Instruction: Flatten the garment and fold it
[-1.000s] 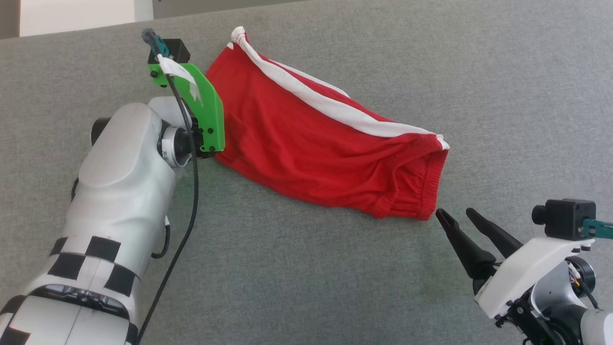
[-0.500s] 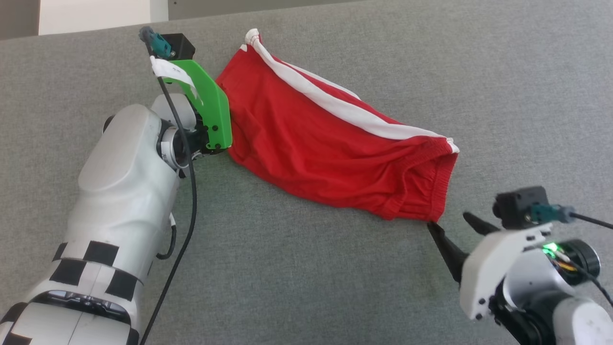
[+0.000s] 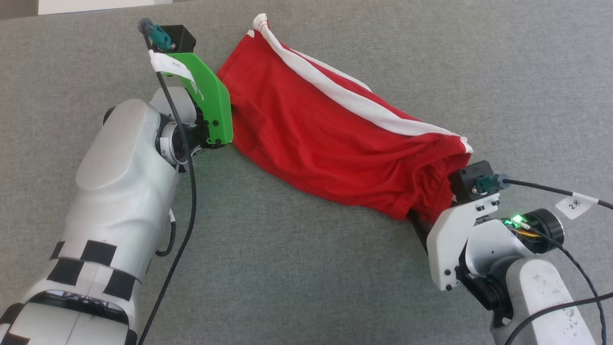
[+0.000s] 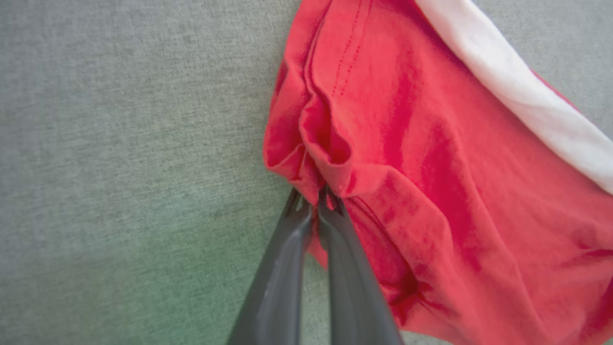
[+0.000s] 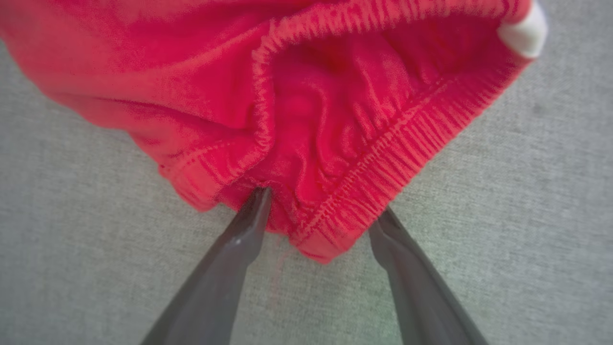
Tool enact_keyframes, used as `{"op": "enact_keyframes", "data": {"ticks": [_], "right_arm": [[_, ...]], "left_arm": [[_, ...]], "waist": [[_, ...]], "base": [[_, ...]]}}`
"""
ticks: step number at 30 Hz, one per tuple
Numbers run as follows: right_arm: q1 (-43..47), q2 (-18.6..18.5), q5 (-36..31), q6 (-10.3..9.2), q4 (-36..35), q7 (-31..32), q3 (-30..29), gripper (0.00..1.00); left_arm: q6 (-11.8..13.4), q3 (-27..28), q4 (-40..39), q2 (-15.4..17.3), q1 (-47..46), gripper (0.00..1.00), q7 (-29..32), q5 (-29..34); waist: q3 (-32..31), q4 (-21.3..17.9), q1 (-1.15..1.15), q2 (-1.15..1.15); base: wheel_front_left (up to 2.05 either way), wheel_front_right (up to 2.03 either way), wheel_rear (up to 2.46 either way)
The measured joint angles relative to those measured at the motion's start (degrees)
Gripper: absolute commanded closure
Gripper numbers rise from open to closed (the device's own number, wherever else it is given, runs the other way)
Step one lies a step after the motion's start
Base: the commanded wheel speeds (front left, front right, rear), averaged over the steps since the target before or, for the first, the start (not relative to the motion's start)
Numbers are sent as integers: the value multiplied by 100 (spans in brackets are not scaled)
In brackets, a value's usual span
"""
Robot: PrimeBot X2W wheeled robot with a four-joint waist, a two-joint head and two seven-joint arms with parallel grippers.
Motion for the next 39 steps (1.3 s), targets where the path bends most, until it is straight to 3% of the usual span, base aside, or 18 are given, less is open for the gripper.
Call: {"op": "enact_keyframes", "data": {"ticks": [2, 3, 4, 14, 27, 33, 39], "right_arm": [[-54, -4, 43, 0, 60, -18, 23, 0], [-75, -7, 76, 0, 90, -18, 31, 57], [-103, -12, 103, 0, 99, -36, 44, 100], [-179, -33, 442, 2, 238, 18, 36, 100], [105, -967, 1423, 3, 241, 548, -320, 100], [372, -1217, 1530, 3, 342, 622, -432, 100], [670, -1235, 1602, 3, 401, 716, -419, 100]], "left_arm": [[0, -3, -31, -1, 1, 100, -2, -3], [-1, -3, -46, -1, 2, 100, -8, -11], [-22, -2, -58, -2, 4, 100, -9, -26], [-261, 176, -143, -36, 250, 100, -213, -435], [-387, 480, -688, -65, 1260, 100, -399, -1043], [-225, 598, -1368, -69, 2241, 100, -686, -1188], [69, 639, -1880, -67, 3277, 100, -772, -1322]], "waist": [[15, 22, 0, 0], [22, 33, 0, 0], [24, 41, 0, 0], [-173, 98, 0, 0], [-908, 314, 0, 0], [-1259, 493, 0, 0], [-1432, 750, 0, 0]], "base": [[0, 0, 0], [0, 0, 0], [0, 0, 0], [0, 0, 0], [0, 0, 0], [0, 0, 0], [0, 0, 0]]}}
